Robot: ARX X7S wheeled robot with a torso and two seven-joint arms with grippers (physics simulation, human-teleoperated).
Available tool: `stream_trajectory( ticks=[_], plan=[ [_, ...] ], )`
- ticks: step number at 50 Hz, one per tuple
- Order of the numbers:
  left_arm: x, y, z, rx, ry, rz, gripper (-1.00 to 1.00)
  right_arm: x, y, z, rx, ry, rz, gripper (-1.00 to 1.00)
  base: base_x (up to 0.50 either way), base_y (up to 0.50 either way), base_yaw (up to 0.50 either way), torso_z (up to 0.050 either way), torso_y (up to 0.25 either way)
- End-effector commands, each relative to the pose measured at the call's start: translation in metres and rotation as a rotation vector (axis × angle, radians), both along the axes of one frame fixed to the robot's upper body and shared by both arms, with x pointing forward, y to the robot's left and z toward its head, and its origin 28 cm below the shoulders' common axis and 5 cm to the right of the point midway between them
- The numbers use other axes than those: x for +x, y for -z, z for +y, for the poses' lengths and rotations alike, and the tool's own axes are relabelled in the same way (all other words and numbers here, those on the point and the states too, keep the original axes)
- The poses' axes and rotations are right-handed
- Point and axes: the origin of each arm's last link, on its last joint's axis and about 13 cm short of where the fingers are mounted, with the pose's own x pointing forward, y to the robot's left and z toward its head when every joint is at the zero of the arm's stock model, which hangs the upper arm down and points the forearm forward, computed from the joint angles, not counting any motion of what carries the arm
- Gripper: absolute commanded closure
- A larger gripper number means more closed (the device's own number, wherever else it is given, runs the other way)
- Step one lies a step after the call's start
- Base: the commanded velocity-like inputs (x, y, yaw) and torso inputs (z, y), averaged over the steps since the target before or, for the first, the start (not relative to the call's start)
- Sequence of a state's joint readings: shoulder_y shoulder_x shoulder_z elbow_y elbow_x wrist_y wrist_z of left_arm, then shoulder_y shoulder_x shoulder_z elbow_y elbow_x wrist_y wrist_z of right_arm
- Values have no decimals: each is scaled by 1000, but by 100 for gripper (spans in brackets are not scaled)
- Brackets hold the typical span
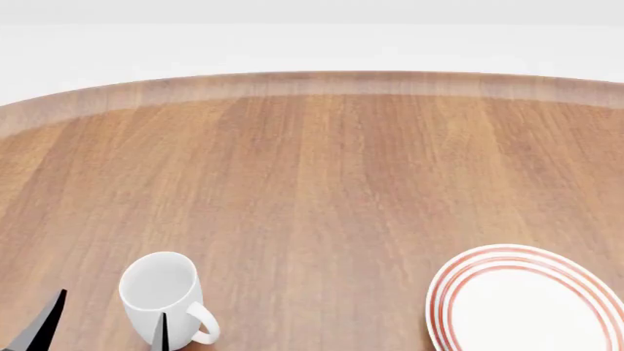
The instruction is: Pick up the red mug and put it on the plate
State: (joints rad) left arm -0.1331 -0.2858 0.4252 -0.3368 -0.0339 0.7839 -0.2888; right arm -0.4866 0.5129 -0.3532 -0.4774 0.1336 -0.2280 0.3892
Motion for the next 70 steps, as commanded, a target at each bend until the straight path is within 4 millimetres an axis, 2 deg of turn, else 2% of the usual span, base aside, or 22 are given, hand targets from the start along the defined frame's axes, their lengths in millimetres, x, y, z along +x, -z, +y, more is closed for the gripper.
stream_trajectory(
  ticks=[1,4,9,38,52,70],
  plan=[
    [0,0,0,2,3,-1,-100,-32,9,-2,20,-26,0,-100,0,0,0,0,0],
    [0,0,0,2,3,-1,-100,-39,19,-3,25,-37,14,-100,0,0,0,0,0],
    [0,0,0,4,2,0,-100,-45,23,-2,23,-52,18,-100,0,0,0,0,0],
    [0,0,0,10,-1,-12,-100,-57,56,-4,-5,-46,93,-100,0,0,0,0,0],
    [0,0,0,13,-4,-16,-100,-72,55,-1,-25,-90,109,-100,0,0,0,0,0],
    [0,0,0,13,-4,-14,-100,-75,60,-1,-12,-95,125,-100,0,0,0,0,0]
  ],
)
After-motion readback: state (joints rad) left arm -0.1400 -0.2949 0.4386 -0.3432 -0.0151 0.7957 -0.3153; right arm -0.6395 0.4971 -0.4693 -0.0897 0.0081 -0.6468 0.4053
